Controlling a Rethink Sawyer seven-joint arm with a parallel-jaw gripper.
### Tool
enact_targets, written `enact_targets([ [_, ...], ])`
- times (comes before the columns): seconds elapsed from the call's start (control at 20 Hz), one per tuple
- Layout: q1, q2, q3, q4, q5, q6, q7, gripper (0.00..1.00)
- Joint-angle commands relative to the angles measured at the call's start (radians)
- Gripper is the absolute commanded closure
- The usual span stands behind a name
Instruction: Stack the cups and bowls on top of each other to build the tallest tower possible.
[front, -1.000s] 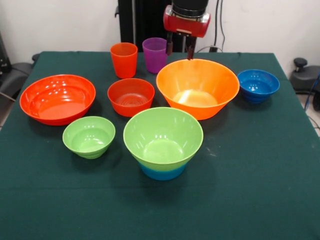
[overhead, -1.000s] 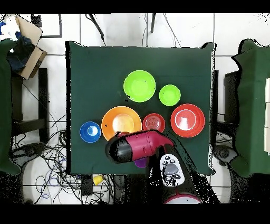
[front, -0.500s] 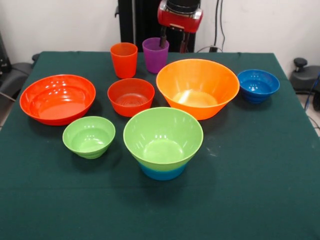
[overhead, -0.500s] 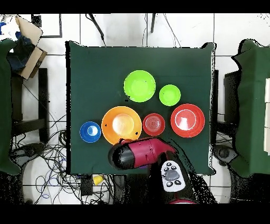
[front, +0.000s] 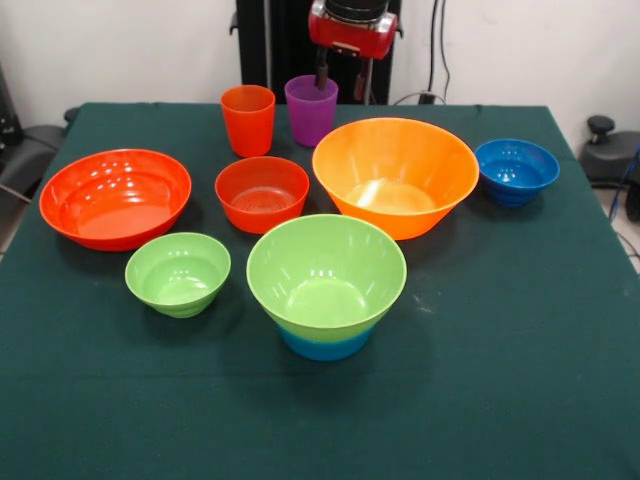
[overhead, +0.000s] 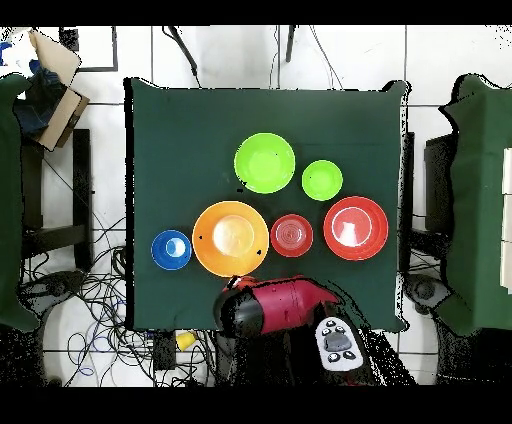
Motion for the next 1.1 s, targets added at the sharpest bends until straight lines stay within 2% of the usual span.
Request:
enact_targets([
  [0.05,-0.013,0.037,0.014,0.095,-0.053,-0.123,0.066,0.0],
  [0.15,0.005,0.053,-0.014,0.093,-0.067,-0.145,0.072,0.0],
  [0.35,0.036,0.134,-0.056,0.065,-0.077,-0.216,0.084,0.0],
  [0.55,0.047,0.178,-0.062,0.051,-0.067,-0.254,0.078,0.0],
  [0.8,0.055,0.205,-0.062,0.04,-0.078,-0.304,0.063,0.0],
  [1.1,0.051,0.197,-0.054,0.038,-0.07,-0.274,0.047,0.0],
])
